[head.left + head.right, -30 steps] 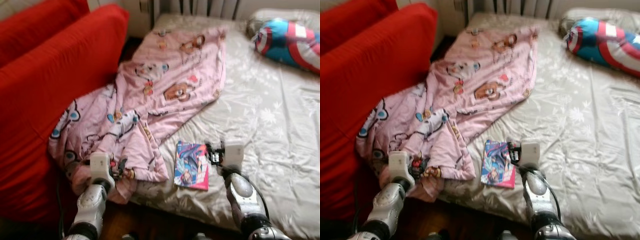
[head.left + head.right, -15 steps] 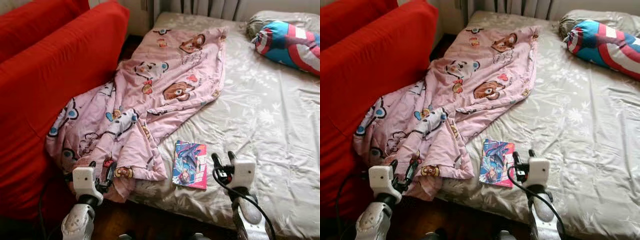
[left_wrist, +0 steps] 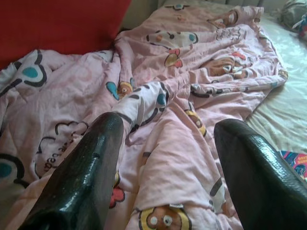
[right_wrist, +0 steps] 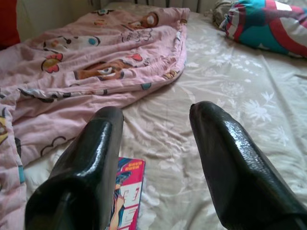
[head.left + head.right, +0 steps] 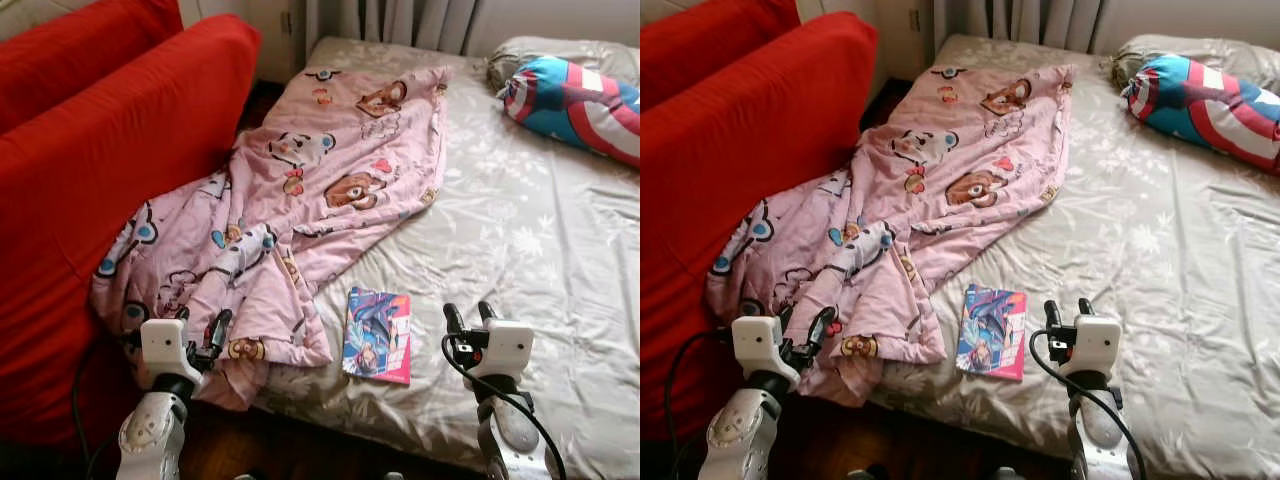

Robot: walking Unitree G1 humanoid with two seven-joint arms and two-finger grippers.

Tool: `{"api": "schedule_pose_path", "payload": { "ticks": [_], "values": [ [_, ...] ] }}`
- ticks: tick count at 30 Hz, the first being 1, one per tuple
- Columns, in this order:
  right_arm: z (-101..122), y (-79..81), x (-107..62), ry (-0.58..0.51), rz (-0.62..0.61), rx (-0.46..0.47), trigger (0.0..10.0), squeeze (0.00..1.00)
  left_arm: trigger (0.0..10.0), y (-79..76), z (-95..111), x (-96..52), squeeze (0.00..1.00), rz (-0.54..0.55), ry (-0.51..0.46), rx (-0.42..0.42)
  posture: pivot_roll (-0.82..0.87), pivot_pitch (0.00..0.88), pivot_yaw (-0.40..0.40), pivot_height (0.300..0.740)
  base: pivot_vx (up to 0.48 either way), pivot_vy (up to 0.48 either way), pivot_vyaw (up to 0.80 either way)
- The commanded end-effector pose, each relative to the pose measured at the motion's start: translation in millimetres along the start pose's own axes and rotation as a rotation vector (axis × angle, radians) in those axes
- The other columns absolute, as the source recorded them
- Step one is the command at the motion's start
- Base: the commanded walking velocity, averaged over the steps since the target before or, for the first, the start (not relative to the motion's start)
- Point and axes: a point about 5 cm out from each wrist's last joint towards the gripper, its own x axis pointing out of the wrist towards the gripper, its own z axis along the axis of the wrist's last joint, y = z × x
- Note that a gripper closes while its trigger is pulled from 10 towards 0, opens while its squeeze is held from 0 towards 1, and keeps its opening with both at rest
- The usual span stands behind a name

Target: Clean up the room

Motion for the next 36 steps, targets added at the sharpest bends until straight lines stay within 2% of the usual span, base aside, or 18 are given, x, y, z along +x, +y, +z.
{"api": "schedule_pose_path", "payload": {
  "ticks": [1, 8, 15, 27, 36],
  "values": [
    [0.4, -2.0, -1.4, 0.004, -0.011, 0.001, 10.0, 0.0, 10.0, -2.1, -2.4, 0.4, 0.0, 0.003, 0.018, -0.012, -0.01, 0.112, -0.02, 0.74, 0.0, 0.0, 0.0],
    [9.5, 1.0, 8.2, -0.019, -0.021, 0.009, 10.0, 0.0, 10.0, -1.7, 8.7, 8.6, 0.0, 0.01, -0.019, -0.008, 0.0, 0.152, -0.02, 0.74, 0.0, 0.0, 0.0],
    [9.0, 7.0, 9.5, 0.009, -0.007, -0.004, 10.0, 0.0, 10.0, -2.4, 6.8, 4.6, 0.0, 0.01, -0.008, -0.009, -0.01, 0.189, -0.01, 0.74, 0.0, 0.0, 0.0],
    [5.8, 12.1, 1.8, 0.024, 0.01, -0.013, 10.0, 0.0, 10.0, -5.7, 7.8, 0.9, 0.0, -0.011, 0.002, -0.005, -0.01, 0.235, 0.0, 0.655, 0.0, 0.0, 0.0],
    [7.7, 13.7, -0.8, 0.009, 0.023, -0.013, 10.0, 0.0, 10.0, -7.3, 8.4, -1.5, 0.0, -0.017, 0.01, -0.002, 0.0, 0.248, -0.003, 0.655, 0.0, 0.0, 0.0]
  ]
}}
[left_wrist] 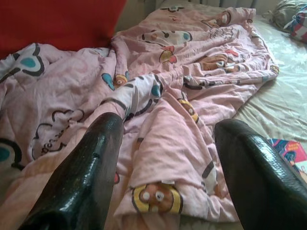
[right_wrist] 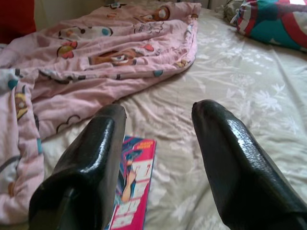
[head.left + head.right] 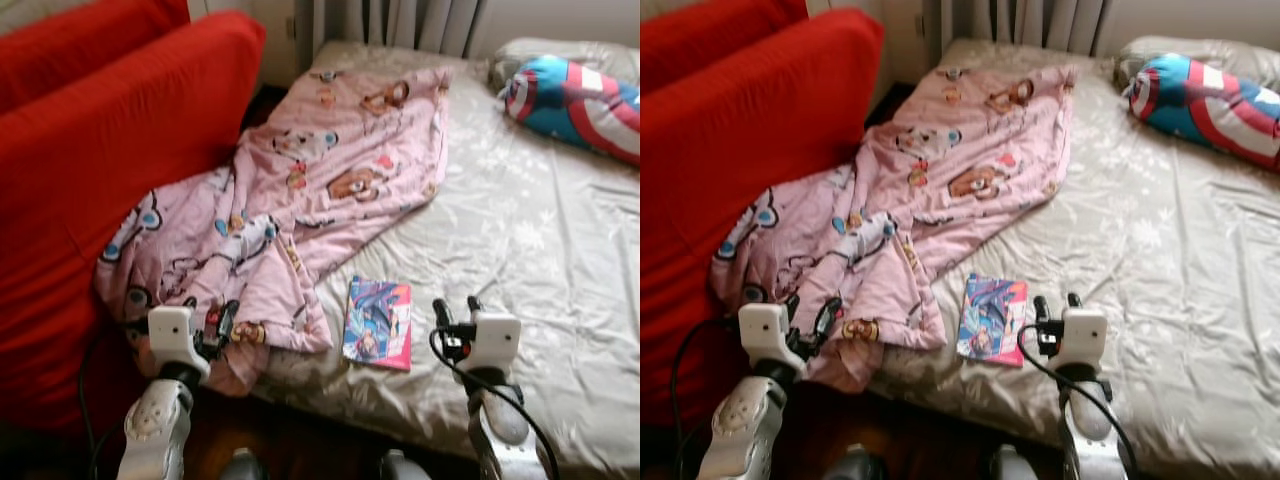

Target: Clean up the room

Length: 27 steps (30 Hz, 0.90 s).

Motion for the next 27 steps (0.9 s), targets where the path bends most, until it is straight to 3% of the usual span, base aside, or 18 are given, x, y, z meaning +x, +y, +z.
{"api": "schedule_pose_path", "payload": {
  "ticks": [1, 25, 27],
  "values": [
    [-1.4, -1.3, -4.0, 0.006, -0.006, 0.003, 10.0, 0.0, 10.0, -1.0, -4.2, -5.3, 0.0, -0.003, 0.026, -0.003, 0.0, 0.248, -0.003, 0.655, 0.0, 0.0, 0.0],
    [-4.8, 5.0, -5.2, 0.029, 0.012, 0.008, 10.0, 0.0, 10.0, -4.8, -2.9, -5.4, 0.0, -0.023, 0.029, -0.009, 0.0, 0.242, 0.009, 0.655, 0.0, 0.0, 0.0],
    [-4.4, 7.3, -4.5, 0.026, 0.022, 0.015, 10.0, 0.0, 10.0, -4.7, -2.9, -5.5, 0.0, -0.025, 0.03, -0.008, 0.0, 0.24, 0.01, 0.64, 0.0, 0.0, 0.0]
  ]
}}
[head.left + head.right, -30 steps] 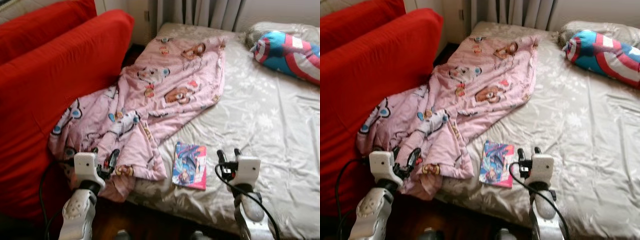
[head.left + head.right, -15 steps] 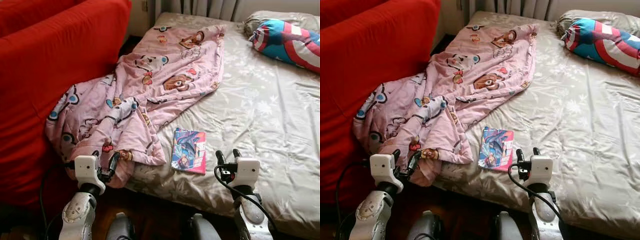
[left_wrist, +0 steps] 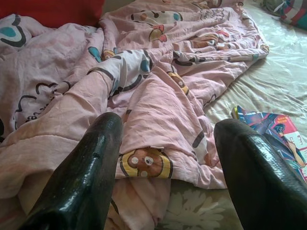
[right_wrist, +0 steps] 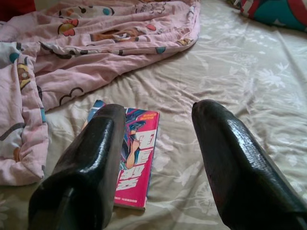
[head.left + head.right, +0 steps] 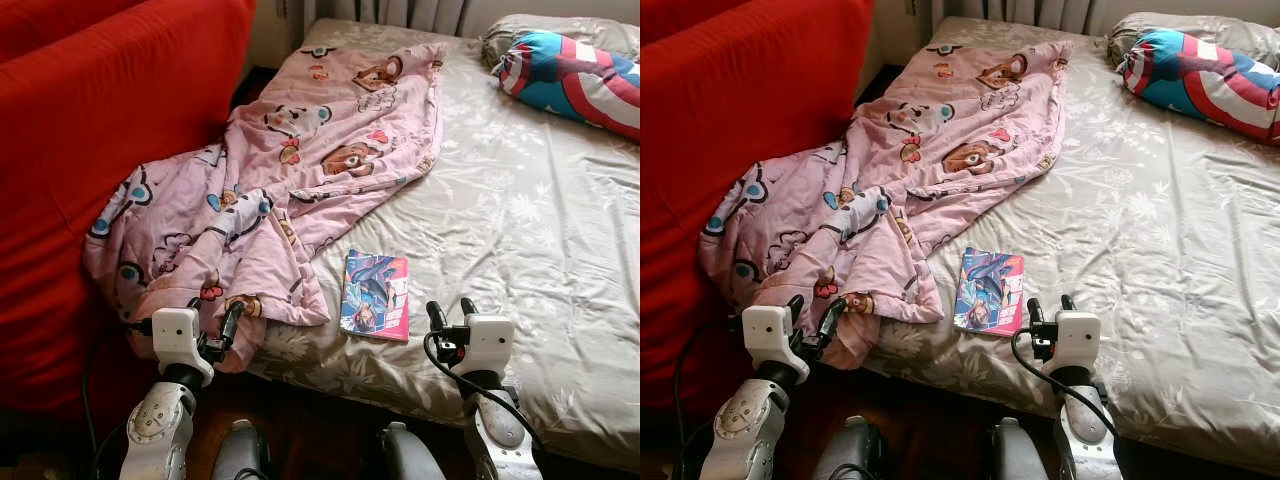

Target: Clean up the room

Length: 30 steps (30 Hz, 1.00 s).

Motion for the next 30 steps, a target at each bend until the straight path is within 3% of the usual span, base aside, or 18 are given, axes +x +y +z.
{"api": "schedule_pose_path", "payload": {
  "ticks": [1, 30],
  "values": [
    [-1.5, 1.8, -1.6, 0.01, 0.001, 0.008, 10.0, 0.0, 10.0, 0.7, -2.2, -3.4, 0.0, -0.006, 0.02, -0.003, 0.0, 0.235, 0.011, 0.63, 0.0, 0.0, 0.0],
    [-3.0, 7.3, -3.1, 0.005, 0.03, 0.016, 10.0, 0.0, 10.0, -1.0, 0.1, -1.0, 0.0, -0.031, 0.031, -0.002, 0.01, 0.248, 0.019, 0.63, 0.0, 0.0, 0.0]
  ]
}}
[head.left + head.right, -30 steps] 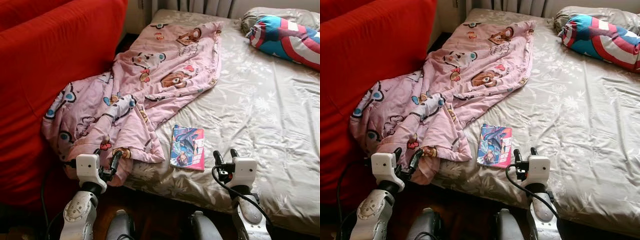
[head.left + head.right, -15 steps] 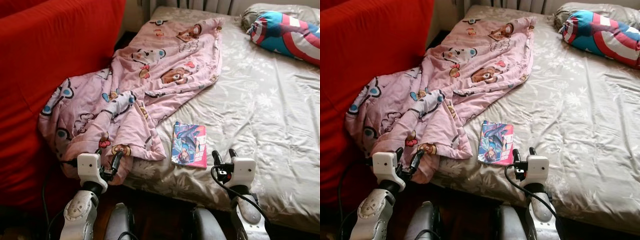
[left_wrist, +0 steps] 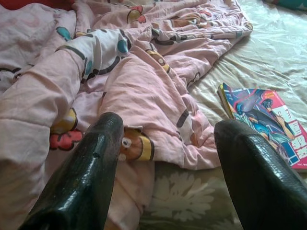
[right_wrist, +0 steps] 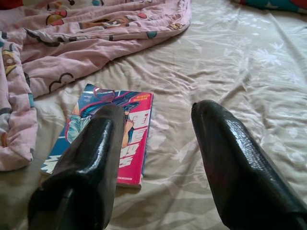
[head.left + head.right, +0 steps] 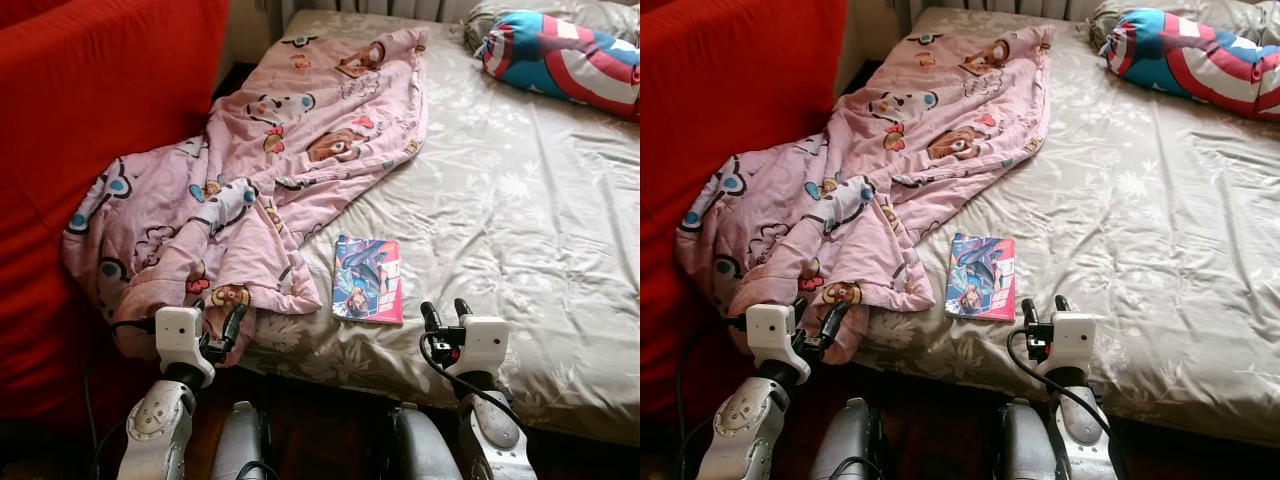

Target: Clean up the room

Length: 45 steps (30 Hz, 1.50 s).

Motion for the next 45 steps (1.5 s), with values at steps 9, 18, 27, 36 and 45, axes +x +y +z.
{"api": "schedule_pose_path", "payload": {
  "ticks": [9, 18, 27, 36, 45],
  "values": [
    [-3.8, 5.2, -3.3, 0.015, 0.038, 0.0, 10.0, 0.0, 10.0, 0.7, -3.0, -3.2, 0.0, 0.0, 0.018, -0.007, 0.01, 0.252, 0.019, 0.63, 0.0, 0.0, 0.71],
    [-4.9, 5.1, -3.6, 0.022, 0.034, 0.016, 10.0, 0.0, 10.0, -0.2, -3.3, -3.6, 0.0, -0.006, 0.023, -0.01, 0.01, 0.254, 0.019, 0.63, 0.0, 0.0, 0.4],
    [-6.3, 6.8, -3.5, 0.033, 0.049, 0.025, 10.0, 0.0, 10.0, -1.6, -3.5, -3.4, 0.0, -0.01, 0.025, -0.013, 0.01, 0.254, 0.017, 0.63, 0.0, 0.0, 0.0],
    [-10.9, 8.3, -4.0, 0.058, 0.059, 0.026, 10.0, 0.0, 10.0, -3.1, -3.8, -3.4, 0.0, -0.02, 0.027, -0.016, 0.01, 0.254, 0.016, 0.63, 0.237, 0.0, 0.0],
    [-15.7, -1.7, -2.3, 0.103, -0.028, 0.104, 10.0, 0.0, 10.0, -3.5, -3.8, -3.7, 0.0, -0.023, 0.03, -0.018, 0.01, 0.256, 0.017, 0.63, 0.292, 0.0, 0.0]
  ]
}}
